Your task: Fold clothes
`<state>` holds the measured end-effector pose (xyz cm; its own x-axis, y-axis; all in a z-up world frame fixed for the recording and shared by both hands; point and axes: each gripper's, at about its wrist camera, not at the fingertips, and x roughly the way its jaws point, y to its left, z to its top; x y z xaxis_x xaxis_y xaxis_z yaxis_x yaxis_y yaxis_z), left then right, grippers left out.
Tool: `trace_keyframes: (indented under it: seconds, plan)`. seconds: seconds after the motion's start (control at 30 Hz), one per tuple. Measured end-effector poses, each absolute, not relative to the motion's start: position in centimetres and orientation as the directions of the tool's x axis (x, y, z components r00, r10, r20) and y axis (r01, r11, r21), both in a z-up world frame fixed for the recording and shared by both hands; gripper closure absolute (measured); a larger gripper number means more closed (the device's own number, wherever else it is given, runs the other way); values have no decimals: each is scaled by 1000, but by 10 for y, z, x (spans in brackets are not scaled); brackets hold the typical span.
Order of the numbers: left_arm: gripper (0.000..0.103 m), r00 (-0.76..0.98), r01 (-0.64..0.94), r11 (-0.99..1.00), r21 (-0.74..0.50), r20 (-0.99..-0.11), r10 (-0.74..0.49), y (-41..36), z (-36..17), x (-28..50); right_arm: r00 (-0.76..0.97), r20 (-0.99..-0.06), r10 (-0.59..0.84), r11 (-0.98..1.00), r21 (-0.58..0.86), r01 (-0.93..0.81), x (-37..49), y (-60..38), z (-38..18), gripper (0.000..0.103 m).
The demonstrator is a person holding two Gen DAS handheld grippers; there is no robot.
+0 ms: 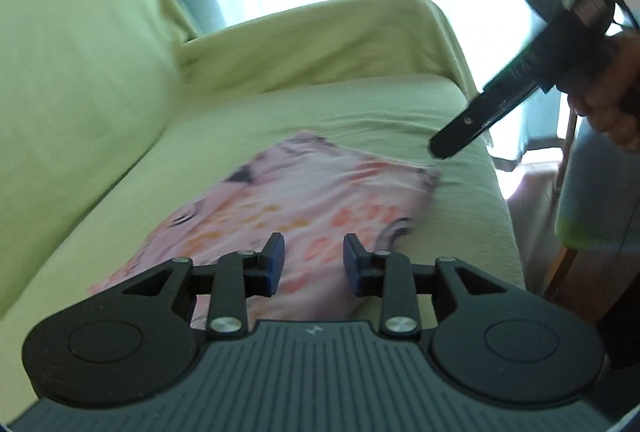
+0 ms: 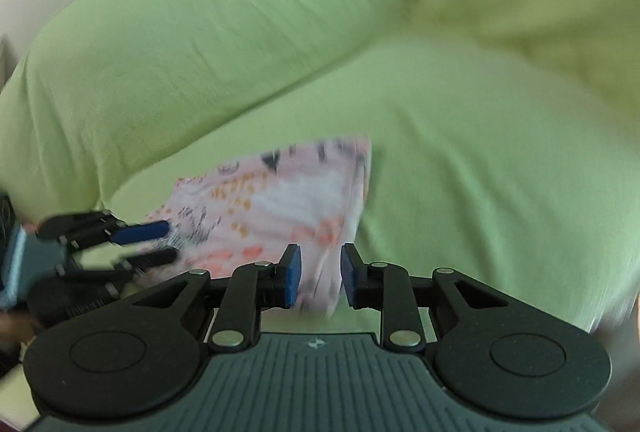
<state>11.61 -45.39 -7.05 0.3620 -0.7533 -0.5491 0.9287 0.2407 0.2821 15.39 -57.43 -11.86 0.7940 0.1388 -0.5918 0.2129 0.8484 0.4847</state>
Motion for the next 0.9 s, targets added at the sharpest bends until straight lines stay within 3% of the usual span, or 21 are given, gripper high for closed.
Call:
trace_keyframes:
  seconds: [0.13,0.37,0.43,0.53,0.67,0.77,0.9]
  plan:
    - [74,368,929,258,266,-591,-717,-466,-84,119,810,-529,251,575,755,316,138,-591,-151,60]
    - [73,343,938,295,181,-604,-719,-465,-90,131,838,-442,322,351,877,328,155,-597,-177,62]
    - [73,342,939,292,184,-603,-720,-464,-91,131,832,-479,281,387,850,359,158,-596,-171,94]
    - [73,339,940,287,185,-600,-725,-462,-92,131,853,-486,189,376,838,394,149,-608,-166,103]
    - [73,335,940,301,161,-602,-724,-461,-90,133,852,-516,88,365,813,454,130,-622,-167,103]
    - [74,342,936,322,143,-592,-730,-460,-84,131,872,-465,152,336,854,397,125,-620,-170,94]
    - [74,339,935,336,115,-569,-749,-460,-79,131,867,-431,248,341,877,338,133,-606,-170,60]
